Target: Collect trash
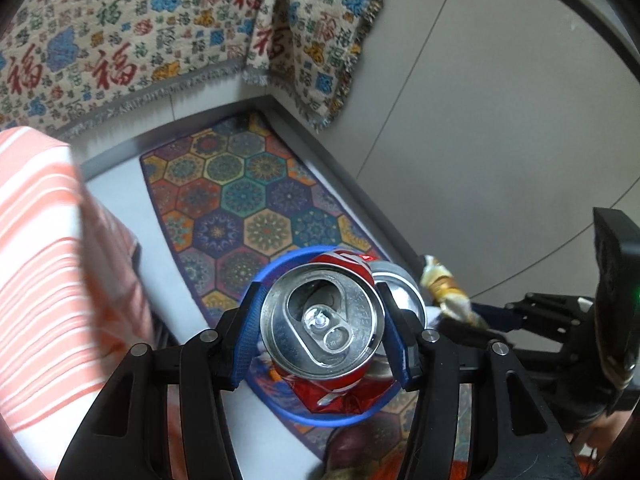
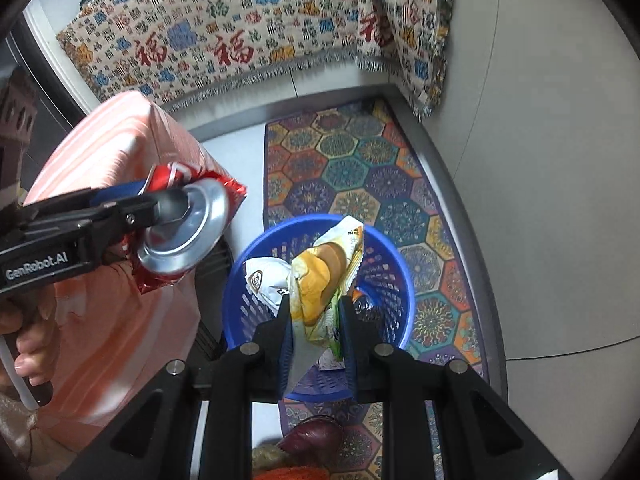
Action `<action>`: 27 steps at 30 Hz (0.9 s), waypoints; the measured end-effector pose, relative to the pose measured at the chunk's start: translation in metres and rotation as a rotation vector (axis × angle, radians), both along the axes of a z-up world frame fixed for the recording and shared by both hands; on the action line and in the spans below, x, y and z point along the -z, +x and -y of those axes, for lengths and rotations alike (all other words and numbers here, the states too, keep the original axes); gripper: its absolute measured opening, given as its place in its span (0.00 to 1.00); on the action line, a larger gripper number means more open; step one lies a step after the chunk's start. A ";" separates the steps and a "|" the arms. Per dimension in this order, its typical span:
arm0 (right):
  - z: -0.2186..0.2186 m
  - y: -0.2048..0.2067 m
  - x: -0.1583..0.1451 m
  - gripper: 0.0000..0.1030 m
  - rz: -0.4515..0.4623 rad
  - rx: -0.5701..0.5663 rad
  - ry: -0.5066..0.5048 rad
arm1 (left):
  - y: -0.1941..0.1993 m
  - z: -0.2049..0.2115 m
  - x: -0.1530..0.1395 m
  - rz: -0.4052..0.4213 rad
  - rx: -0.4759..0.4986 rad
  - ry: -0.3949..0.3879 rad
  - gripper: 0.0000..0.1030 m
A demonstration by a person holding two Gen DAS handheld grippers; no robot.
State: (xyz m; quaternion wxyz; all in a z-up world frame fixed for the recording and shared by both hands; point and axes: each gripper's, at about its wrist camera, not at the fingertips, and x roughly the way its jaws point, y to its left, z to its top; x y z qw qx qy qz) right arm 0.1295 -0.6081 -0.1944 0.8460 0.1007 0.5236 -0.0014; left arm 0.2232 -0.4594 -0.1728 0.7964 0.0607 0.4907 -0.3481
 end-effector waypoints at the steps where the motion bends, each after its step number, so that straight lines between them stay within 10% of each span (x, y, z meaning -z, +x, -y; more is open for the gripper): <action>1: 0.001 0.003 0.004 0.24 -0.005 -0.003 0.003 | 0.001 0.003 0.004 -0.009 0.004 0.009 0.66; 10: 0.019 0.006 0.025 0.63 0.012 0.044 0.041 | 0.001 0.002 -0.004 0.021 -0.016 -0.009 0.82; 18: 0.016 -0.038 -0.074 0.79 0.153 0.124 -0.006 | -0.053 -0.034 -0.089 0.182 -0.024 -0.026 1.00; 27: -0.043 -0.130 -0.135 0.90 0.141 0.207 -0.105 | -0.134 -0.075 -0.106 0.190 -0.012 0.070 1.00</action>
